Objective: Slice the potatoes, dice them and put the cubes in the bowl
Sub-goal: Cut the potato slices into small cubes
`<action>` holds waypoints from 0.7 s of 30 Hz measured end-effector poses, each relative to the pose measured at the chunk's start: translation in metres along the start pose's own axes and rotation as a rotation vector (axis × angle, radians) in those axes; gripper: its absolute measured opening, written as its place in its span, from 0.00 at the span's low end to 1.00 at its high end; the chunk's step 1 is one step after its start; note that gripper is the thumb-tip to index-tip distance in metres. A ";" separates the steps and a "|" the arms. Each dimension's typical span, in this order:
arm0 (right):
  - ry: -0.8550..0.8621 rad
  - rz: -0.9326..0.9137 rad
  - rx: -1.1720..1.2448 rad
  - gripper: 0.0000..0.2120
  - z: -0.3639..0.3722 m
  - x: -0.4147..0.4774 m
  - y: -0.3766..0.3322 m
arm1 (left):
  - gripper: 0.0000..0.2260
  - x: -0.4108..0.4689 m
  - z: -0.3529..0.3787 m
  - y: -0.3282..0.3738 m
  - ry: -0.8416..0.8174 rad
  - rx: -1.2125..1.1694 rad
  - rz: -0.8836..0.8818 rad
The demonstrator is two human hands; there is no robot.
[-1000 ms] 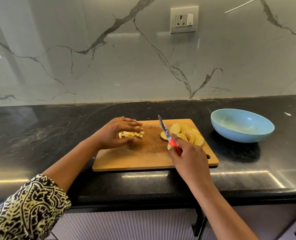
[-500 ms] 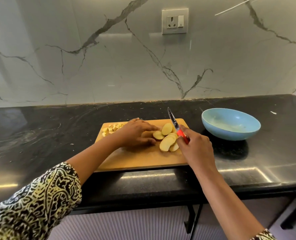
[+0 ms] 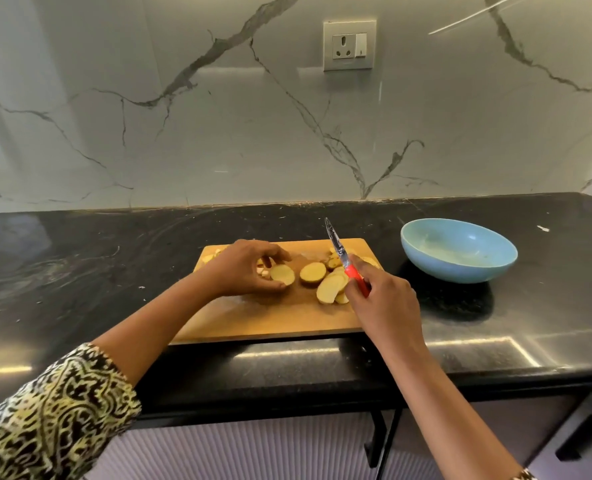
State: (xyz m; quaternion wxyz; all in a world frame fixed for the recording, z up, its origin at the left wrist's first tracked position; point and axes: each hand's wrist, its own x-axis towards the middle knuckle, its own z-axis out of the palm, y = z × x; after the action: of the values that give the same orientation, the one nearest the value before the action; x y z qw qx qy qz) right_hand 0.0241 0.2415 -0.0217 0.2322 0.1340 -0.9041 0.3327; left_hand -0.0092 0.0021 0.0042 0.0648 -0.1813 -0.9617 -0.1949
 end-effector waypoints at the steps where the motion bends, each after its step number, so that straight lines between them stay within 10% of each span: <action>1: 0.004 -0.014 -0.005 0.21 0.000 -0.001 -0.003 | 0.21 -0.011 -0.002 -0.003 0.002 -0.020 -0.008; 21: -0.438 -0.210 -0.225 0.18 -0.020 -0.007 -0.045 | 0.12 -0.054 0.014 -0.005 0.189 0.002 0.113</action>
State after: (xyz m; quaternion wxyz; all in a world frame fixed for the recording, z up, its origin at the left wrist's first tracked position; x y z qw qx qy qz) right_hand 0.0545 0.2223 0.0122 0.0776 0.2693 -0.9453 0.1672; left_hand 0.0382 -0.0142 -0.0213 0.1662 -0.2160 -0.9398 -0.2063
